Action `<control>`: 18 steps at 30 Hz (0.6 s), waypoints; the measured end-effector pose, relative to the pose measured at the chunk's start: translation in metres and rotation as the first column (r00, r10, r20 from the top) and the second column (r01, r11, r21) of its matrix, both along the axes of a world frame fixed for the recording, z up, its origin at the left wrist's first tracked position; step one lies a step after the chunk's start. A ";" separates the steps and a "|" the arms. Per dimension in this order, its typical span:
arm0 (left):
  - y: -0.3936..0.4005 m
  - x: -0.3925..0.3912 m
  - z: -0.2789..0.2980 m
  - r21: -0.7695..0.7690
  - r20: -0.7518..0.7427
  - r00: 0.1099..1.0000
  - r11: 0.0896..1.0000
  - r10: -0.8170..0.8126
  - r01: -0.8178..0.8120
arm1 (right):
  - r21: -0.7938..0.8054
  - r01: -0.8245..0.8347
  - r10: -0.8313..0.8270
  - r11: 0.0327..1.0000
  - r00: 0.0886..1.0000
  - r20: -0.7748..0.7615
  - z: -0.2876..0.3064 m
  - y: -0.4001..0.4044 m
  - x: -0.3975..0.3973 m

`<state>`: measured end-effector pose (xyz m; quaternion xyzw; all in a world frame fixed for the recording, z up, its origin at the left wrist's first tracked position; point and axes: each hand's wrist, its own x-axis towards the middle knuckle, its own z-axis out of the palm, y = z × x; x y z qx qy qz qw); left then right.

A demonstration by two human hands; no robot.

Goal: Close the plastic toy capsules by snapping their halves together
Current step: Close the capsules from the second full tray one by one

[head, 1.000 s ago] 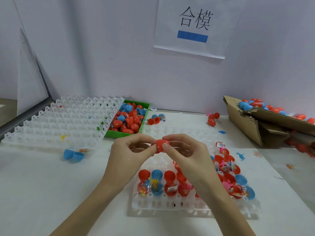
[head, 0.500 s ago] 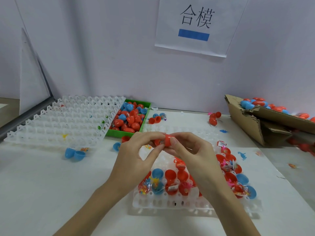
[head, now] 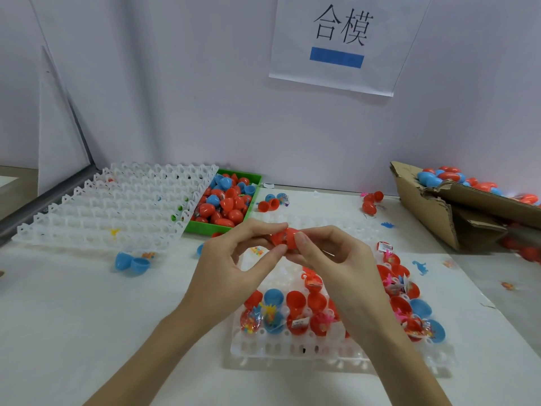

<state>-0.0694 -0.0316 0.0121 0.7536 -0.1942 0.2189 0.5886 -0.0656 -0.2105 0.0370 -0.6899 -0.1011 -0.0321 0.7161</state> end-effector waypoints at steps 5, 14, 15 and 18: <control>0.000 -0.001 0.003 -0.009 0.012 1.000 1.000 0.026 -0.026 | -0.021 -0.035 0.035 0.999 0.999 -0.004 0.001 -0.001 0.000; 0.002 -0.003 0.005 -0.047 -0.013 0.998 0.997 0.059 -0.059 | -0.060 -0.029 0.034 0.998 0.997 0.072 0.000 0.001 -0.001; 0.001 -0.003 0.005 -0.046 -0.012 0.998 0.997 0.064 -0.064 | -0.059 -0.031 0.035 0.998 0.997 0.071 -0.001 0.001 -0.001; -0.001 -0.005 0.004 -0.039 -0.005 0.997 0.996 0.074 -0.074 | 0.000 -0.088 0.088 0.996 0.996 0.014 -0.004 0.001 -0.001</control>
